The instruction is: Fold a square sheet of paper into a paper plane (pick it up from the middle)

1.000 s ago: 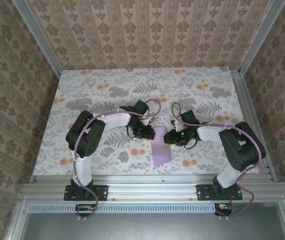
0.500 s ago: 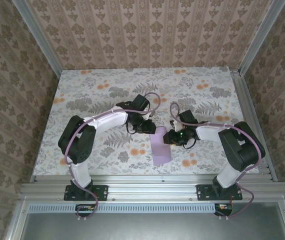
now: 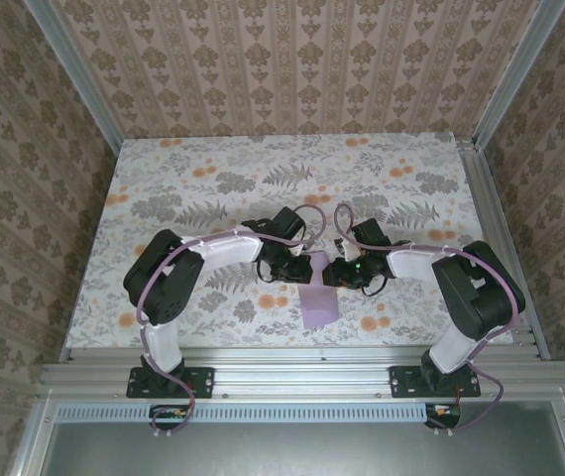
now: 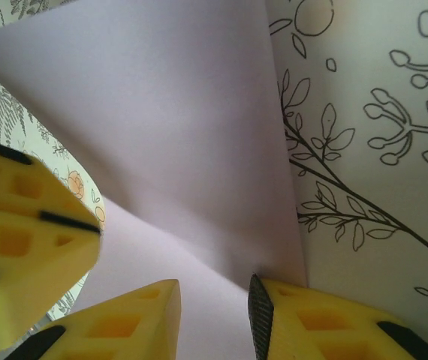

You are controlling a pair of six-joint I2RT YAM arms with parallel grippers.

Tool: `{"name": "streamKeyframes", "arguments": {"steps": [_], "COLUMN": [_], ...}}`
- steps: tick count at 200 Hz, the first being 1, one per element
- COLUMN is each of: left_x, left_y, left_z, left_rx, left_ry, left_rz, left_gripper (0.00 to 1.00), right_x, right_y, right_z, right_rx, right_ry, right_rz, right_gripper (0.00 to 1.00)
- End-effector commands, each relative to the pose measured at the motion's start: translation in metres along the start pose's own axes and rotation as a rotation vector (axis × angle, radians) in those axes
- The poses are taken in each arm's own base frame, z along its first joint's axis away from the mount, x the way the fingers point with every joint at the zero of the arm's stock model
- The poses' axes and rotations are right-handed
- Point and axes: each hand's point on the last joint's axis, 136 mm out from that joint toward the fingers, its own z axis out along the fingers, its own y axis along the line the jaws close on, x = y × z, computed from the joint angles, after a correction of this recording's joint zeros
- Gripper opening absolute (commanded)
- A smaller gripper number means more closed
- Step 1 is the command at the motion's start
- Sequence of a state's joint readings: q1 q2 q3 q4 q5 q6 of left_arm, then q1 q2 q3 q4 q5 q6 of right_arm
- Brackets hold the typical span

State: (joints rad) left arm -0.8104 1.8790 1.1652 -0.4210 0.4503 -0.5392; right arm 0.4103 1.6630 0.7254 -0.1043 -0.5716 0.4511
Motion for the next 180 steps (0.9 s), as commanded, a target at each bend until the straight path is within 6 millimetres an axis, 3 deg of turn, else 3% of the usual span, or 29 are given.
{"name": "streamKeyframes", "arguments": {"steps": [1, 47, 94, 121, 151, 180], "left_x": [0.005, 0.019, 0.031, 0.034, 0.033, 0.035], "left_y": [0.011, 0.03, 0.049, 0.054, 0.054, 0.058], "left_z": [0.011, 0.023, 0.027, 0.027, 0.028, 0.027], "left_rx": [-0.037, -0.113, -0.202, -0.217, -0.212, -0.232], "left_ry": [0.017, 0.059, 0.087, 0.081, 0.077, 0.08], "left_rz": [-0.013, 0.001, 0.039, 0.056, 0.074, 0.088], "left_gripper": [0.11, 0.09, 0.08, 0.08, 0.08, 0.08], "right_x": [0.038, 0.028, 0.0, -0.011, -0.019, -0.021], "right_y": [-0.025, -0.01, 0.014, 0.009, 0.009, -0.005], "right_z": [0.016, 0.006, -0.013, -0.016, -0.005, 0.003], "right_rx": [0.099, 0.054, -0.018, -0.006, -0.042, 0.011], "right_ry": [0.114, 0.063, -0.059, -0.099, -0.106, -0.104], "right_rz": [0.044, 0.043, 0.056, 0.088, 0.115, 0.127], "right_gripper": [0.35, 0.35, 0.33, 0.28, 0.24, 0.19]}}
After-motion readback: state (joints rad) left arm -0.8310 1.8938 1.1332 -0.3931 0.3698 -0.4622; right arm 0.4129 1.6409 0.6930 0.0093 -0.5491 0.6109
